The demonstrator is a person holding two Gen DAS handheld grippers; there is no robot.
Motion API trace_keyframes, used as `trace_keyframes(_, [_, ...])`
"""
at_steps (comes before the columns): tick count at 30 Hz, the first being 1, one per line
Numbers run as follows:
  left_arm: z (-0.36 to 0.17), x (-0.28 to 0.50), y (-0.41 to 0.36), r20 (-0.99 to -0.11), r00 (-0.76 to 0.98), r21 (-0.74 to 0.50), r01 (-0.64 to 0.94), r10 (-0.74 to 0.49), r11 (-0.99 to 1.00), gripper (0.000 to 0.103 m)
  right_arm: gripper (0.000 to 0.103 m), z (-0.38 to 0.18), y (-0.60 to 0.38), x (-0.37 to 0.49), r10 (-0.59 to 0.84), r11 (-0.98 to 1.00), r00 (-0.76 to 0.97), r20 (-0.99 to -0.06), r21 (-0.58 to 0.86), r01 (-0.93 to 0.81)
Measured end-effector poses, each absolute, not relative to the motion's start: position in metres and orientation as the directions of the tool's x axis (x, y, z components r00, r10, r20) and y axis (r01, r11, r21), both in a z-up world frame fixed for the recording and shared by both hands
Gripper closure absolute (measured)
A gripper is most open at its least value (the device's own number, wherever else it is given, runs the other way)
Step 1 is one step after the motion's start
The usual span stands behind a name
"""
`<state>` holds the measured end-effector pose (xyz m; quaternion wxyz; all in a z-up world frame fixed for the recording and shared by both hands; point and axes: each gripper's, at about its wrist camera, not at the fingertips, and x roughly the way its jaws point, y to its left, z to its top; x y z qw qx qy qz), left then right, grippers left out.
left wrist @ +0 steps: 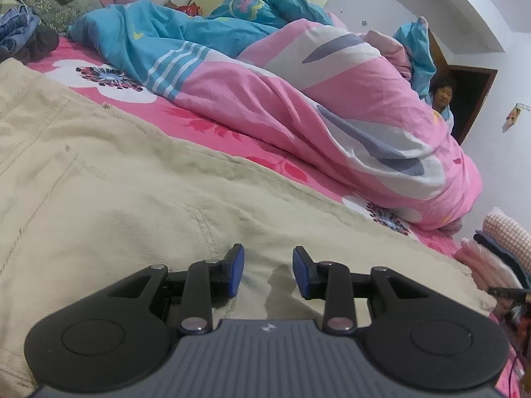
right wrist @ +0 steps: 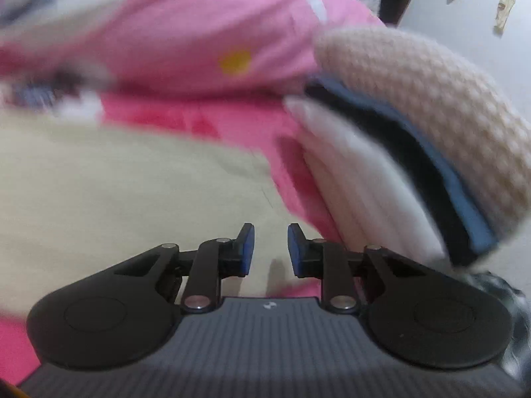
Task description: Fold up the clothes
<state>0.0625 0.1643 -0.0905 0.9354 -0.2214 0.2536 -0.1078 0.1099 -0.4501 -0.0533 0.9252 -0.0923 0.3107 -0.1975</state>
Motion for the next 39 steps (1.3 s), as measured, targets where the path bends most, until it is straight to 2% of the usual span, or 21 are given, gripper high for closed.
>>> trace_keyframes(3, [-0.091,0.062,0.166,-0.421,0.849,-0.477,0.093,-0.320,0.874,0.069,0.083,-0.053,-0.477,0.148,-0.278,0.952,0.744,-0.607,-0.073,0.296])
trace_keyframes(5, [-0.091,0.061,0.166,-0.416,0.850,-0.483,0.095,-0.324,0.870,0.069,0.084,-0.064,-0.499,0.180,-0.257,0.941,0.706,-0.660,-0.004,0.338])
trace_keyframes(6, [-0.091,0.061,0.167,-0.414,0.850,-0.486,0.096,-0.326,0.869,0.069,0.086,-0.070,-0.509,0.193,-0.285,0.926,0.673,-0.683,-0.014,0.378])
trace_keyframes(7, [-0.091,0.061,0.167,-0.413,0.850,-0.487,0.097,-0.327,0.868,0.069,0.097,-0.074,-0.520,0.200,-0.301,0.912,0.658,-0.691,-0.008,0.410])
trace_keyframes(9, [-0.092,0.061,0.167,-0.412,0.850,-0.489,0.098,-0.329,0.867,0.069,0.096,-0.067,-0.525,0.208,-0.340,0.886,0.631,-0.697,-0.014,0.463])
trace_keyframes(10, [-0.092,0.061,0.167,-0.411,0.850,-0.490,0.099,-0.329,0.866,0.068,0.092,-0.060,-0.521,0.210,-0.354,0.883,0.633,-0.688,-0.021,0.470])
trace_keyframes(14, [-0.091,0.062,0.166,-0.413,0.849,-0.482,0.102,-0.329,0.870,0.067,0.095,-0.062,-0.509,0.225,-0.265,0.912,0.674,-0.689,0.047,0.406])
trace_keyframes(17, [-0.091,0.061,0.166,-0.411,0.850,-0.483,0.104,-0.330,0.870,0.066,0.100,-0.070,-0.513,0.233,-0.329,0.873,0.634,-0.700,0.030,0.486])
trace_keyframes(19, [-0.090,0.059,0.166,-0.404,0.855,-0.482,0.104,-0.326,0.870,0.064,0.096,-0.061,-0.499,0.231,-0.428,0.849,0.619,-0.659,-0.060,0.524])
trace_keyframes(20, [-0.089,0.057,0.165,-0.397,0.858,-0.481,0.108,-0.326,0.870,0.063,0.096,-0.055,-0.485,0.226,-0.457,0.859,0.633,-0.625,-0.126,0.496])
trace_keyframes(23, [-0.085,0.052,0.163,-0.371,0.870,-0.475,0.123,-0.325,0.872,0.056,0.095,-0.033,-0.439,0.193,-0.380,0.922,0.728,-0.571,-0.165,0.351])
trace_keyframes(27, [-0.079,0.041,0.166,-0.294,0.885,-0.525,0.167,-0.361,0.835,0.054,0.092,-0.017,-0.362,0.125,-0.077,0.997,0.833,-0.548,-0.040,0.066])
trace_keyframes(31, [-0.071,0.032,0.179,-0.249,0.902,-0.570,0.158,-0.353,0.806,0.053,0.090,-0.033,-0.303,0.069,0.206,0.978,0.825,-0.526,0.101,-0.180])
trace_keyframes(34, [-0.058,0.040,0.192,-0.303,0.915,-0.553,0.061,-0.268,0.831,0.053,0.080,-0.069,-0.280,0.058,0.191,0.976,0.755,-0.628,0.043,-0.212])
trace_keyframes(35, [-0.054,0.045,0.196,-0.333,0.914,-0.542,0.016,-0.232,0.840,0.053,0.080,-0.076,-0.273,0.057,0.181,0.976,0.740,-0.648,0.027,-0.215])
trace_keyframes(39, [-0.033,0.079,0.209,-0.459,0.874,-0.490,-0.102,-0.157,0.866,0.053,0.079,-0.052,-0.248,0.058,0.196,0.976,0.781,-0.593,0.046,-0.211])
